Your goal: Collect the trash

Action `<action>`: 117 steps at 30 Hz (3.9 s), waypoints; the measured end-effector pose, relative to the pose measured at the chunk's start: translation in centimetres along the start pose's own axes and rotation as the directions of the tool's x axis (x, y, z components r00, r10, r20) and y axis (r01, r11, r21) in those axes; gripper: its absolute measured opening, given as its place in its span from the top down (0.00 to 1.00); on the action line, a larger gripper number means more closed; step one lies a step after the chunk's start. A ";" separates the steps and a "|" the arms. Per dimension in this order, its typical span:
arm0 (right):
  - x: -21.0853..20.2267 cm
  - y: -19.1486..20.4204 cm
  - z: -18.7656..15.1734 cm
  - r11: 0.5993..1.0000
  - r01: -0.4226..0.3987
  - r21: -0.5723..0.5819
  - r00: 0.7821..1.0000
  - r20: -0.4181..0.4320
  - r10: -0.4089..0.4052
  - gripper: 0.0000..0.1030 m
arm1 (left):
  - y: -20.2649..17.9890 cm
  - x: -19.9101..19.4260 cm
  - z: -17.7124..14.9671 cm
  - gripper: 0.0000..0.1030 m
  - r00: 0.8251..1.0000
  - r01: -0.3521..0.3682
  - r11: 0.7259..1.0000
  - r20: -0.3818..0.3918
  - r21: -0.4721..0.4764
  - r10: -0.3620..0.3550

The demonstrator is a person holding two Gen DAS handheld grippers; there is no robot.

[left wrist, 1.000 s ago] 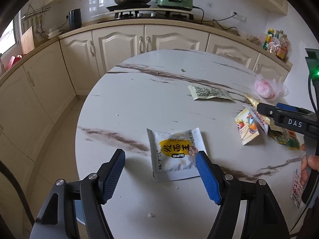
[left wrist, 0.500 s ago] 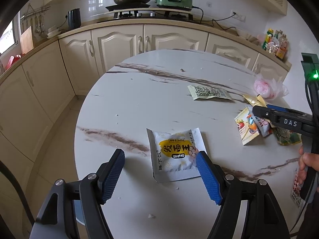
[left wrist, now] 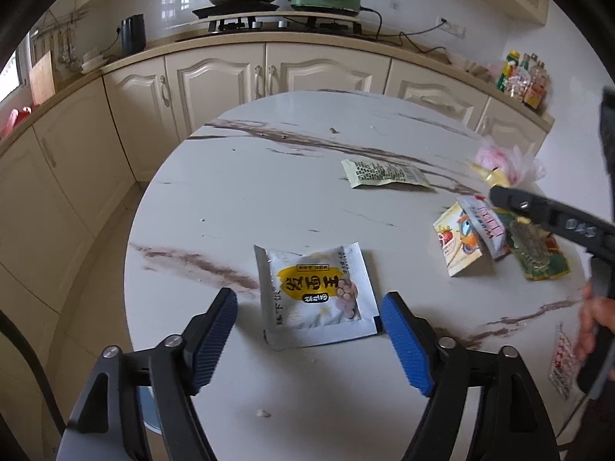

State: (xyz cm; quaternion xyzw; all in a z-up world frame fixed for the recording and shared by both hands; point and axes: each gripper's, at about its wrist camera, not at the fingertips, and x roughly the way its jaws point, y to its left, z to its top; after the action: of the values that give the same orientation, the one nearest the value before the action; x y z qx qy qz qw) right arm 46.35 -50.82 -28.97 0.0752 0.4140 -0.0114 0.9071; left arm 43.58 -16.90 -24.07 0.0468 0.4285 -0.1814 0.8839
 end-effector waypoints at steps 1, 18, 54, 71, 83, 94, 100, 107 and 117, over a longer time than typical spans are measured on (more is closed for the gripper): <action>-0.3 0.1 0.1 1.000 -0.003 -0.003 1.000 0.002 0.003 0.51 | -0.3 0.2 0.1 0.25 1.000 -0.004 1.000 0.001 0.012 0.004; -4.2 2.6 0.0 0.994 -0.106 -0.027 0.990 0.096 0.108 0.51 | -1.1 0.5 -0.3 0.55 1.000 -0.005 0.996 0.029 0.090 0.003; -5.0 12.8 -1.3 0.959 -0.225 -0.173 0.968 0.070 0.240 0.51 | 4.9 -5.8 -2.6 0.92 0.988 0.109 0.992 0.117 -0.058 -0.102; 7.8 41.7 -8.2 0.780 -0.408 -0.475 0.913 -0.200 0.355 0.51 | 30.5 -7.9 -16.6 0.92 0.985 -0.174 0.896 -0.091 -0.408 0.149; 27.1 44.1 -16.8 0.850 -0.397 -0.345 0.838 -0.513 0.183 0.51 | 37.7 6.4 -22.6 0.90 0.938 -0.158 0.835 -0.346 -0.528 -0.041; 32.3 42.3 -18.4 0.882 -0.403 -0.245 0.789 -0.582 0.199 0.54 | 41.0 10.7 -20.7 0.52 0.915 -0.207 0.811 -0.402 -0.547 -0.037; 32.3 42.2 -17.7 0.882 -0.426 -0.203 0.768 -0.596 0.234 0.44 | 42.6 9.1 -21.2 0.48 0.925 -0.218 0.769 -0.378 -0.601 -0.033; 29.9 42.1 -16.4 0.860 -0.472 -0.193 0.765 -0.575 0.290 0.41 | 40.9 2.4 -21.7 0.48 0.941 -0.247 0.742 -0.336 -0.623 0.031; 15.6 44.0 -11.5 0.814 -0.457 -0.359 0.874 -0.353 0.334 0.20 | 36.1 -11.8 -18.4 0.46 0.950 -0.309 0.731 -0.157 -0.609 0.271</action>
State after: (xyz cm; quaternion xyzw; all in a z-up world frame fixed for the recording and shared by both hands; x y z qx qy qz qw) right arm 51.62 -4.96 -42.54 -0.0417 0.5022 0.2817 0.8166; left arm 36.30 24.39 -29.06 -0.1780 0.4768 0.1130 0.8534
